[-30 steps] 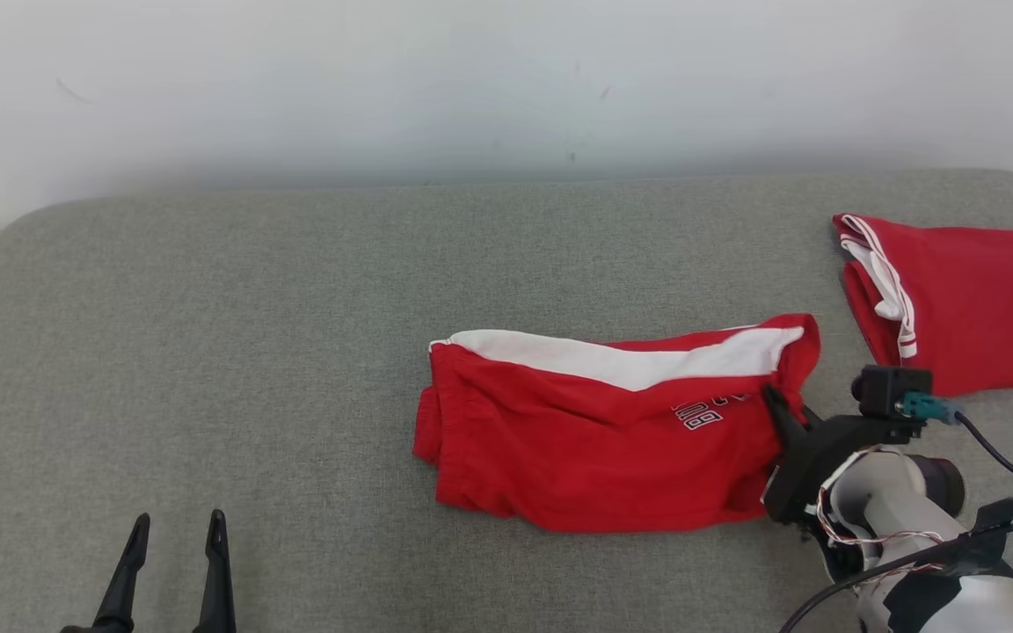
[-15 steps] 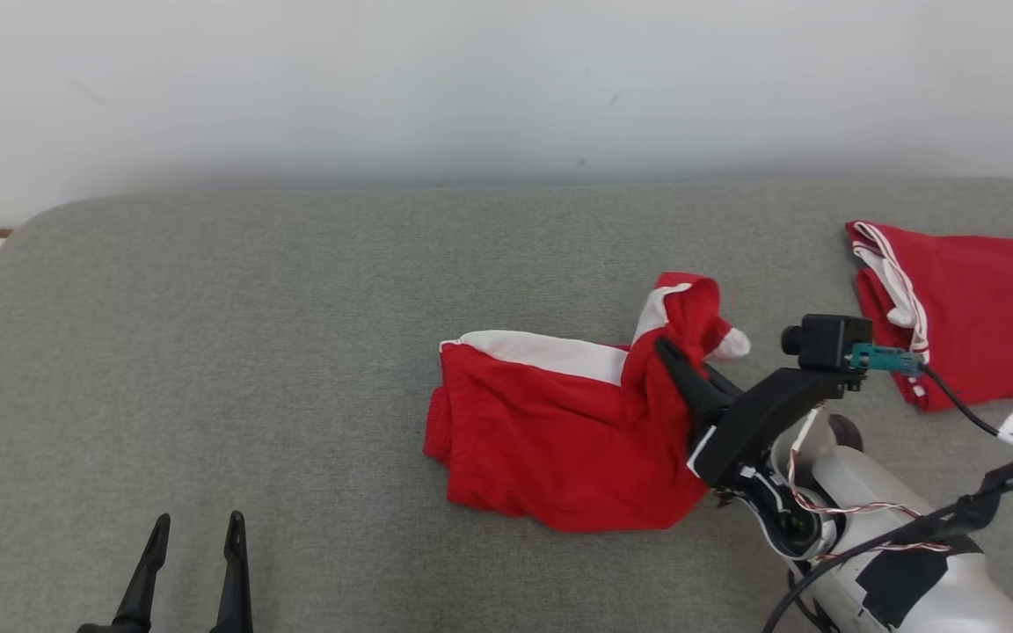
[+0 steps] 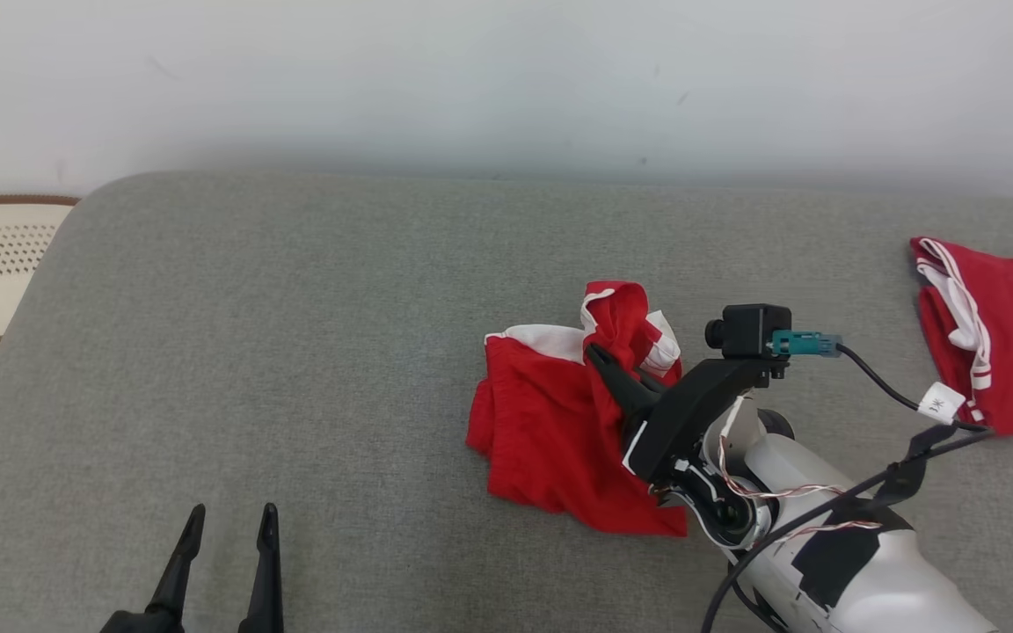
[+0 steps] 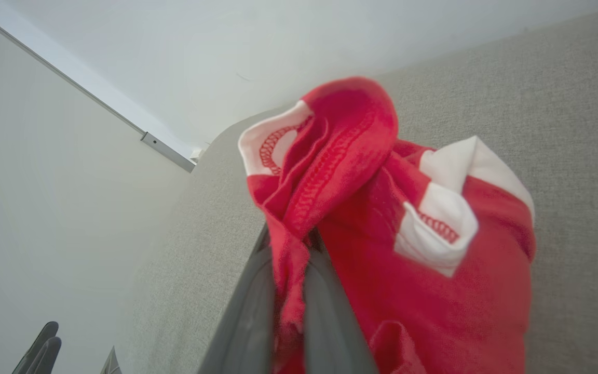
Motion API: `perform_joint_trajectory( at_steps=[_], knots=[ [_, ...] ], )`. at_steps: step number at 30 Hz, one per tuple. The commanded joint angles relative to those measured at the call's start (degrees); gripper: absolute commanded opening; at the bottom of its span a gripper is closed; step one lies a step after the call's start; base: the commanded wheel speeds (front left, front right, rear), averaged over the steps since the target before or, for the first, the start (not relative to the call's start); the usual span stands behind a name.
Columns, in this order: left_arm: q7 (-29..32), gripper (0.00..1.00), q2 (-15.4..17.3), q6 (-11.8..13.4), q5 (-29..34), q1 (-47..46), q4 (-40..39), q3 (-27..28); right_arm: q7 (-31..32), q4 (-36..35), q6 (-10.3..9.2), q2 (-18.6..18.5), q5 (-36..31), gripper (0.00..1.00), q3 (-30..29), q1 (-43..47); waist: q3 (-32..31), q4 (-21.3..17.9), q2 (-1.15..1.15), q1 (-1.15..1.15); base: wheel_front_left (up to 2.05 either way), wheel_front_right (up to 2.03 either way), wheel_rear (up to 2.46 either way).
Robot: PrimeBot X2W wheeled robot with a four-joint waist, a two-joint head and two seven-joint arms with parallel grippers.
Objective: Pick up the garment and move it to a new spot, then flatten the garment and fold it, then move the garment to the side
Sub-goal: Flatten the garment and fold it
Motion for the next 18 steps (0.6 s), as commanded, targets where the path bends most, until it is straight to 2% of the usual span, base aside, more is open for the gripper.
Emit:
perform_joint_trajectory(
  at_steps=[1,14,15,16,17,18],
  knots=[
    [-0.21,1.00,-0.05,0.23,-0.44,-0.31,0.21,-0.08,-0.02,0.53,0.01,0.48,0.11,0.00,0.34,-0.80,0.35,0.65,0.00,0.00,0.00,0.00,0.00],
    [-0.21,1.00,-0.28,0.21,-1.44,-2.42,1.53,-2.56,-2.06,11.64,0.02,5.42,0.33,0.00,3.79,-4.57,1.96,3.24,0.00,0.00,0.00,0.00,0.00],
    [-0.21,1.00,-0.29,0.18,-1.50,-2.52,1.69,-2.62,-2.36,12.06,0.02,5.62,0.40,0.16,4.05,-4.76,2.01,3.32,0.00,0.00,0.00,0.00,0.00],
    [-0.21,1.00,-0.30,0.17,-1.56,-2.61,1.82,-2.63,-2.69,12.31,0.01,5.79,0.58,0.44,4.30,-4.89,2.04,3.38,0.00,0.00,0.00,0.00,0.00],
    [-0.21,1.00,-0.30,0.18,-1.59,-2.68,1.91,-2.61,-2.98,12.50,0.01,5.90,0.77,0.98,4.59,-4.93,2.05,3.40,0.00,0.00,0.00,0.00,0.00],
    [-0.21,1.00,-0.30,0.19,-1.60,-2.74,2.04,-2.57,-3.34,12.64,0.01,5.89,0.92,1.00,4.85,-4.91,2.01,3.40,0.00,0.00,0.00,0.00,0.00]
  ],
)
